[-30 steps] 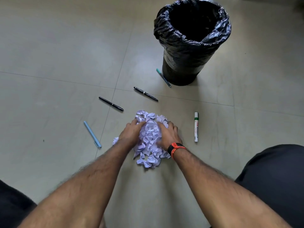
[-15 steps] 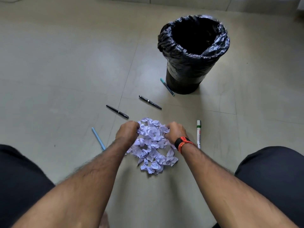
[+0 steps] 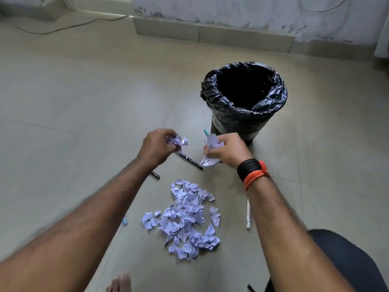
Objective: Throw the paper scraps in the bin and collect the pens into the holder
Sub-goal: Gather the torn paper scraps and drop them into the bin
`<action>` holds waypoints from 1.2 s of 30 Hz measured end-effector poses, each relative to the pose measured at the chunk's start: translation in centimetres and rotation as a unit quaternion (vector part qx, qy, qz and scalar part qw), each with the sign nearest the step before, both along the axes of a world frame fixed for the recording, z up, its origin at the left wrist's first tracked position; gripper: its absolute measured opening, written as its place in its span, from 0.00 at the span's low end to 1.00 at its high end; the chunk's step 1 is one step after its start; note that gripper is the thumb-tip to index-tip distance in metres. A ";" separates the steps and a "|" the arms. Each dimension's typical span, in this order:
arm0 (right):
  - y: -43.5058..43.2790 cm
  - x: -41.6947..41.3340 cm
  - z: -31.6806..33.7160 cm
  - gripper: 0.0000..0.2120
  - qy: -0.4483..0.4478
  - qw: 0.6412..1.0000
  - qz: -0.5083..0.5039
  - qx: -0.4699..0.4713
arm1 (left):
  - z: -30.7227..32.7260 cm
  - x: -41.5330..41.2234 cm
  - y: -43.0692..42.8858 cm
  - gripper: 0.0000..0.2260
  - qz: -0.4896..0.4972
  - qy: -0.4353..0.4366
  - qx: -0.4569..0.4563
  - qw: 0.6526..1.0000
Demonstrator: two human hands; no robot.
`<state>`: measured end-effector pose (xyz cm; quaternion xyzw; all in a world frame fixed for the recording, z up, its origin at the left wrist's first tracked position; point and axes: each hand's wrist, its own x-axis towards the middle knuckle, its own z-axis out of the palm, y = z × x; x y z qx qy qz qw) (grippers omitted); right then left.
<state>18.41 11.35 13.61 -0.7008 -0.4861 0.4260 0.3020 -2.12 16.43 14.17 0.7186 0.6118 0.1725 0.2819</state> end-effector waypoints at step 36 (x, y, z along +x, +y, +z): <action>-1.6 3.5 1.7 0.07 0.017 0.984 -0.158 0.083 | 1.5 7.5 0.2 0.12 -0.147 -0.103 0.044 0.983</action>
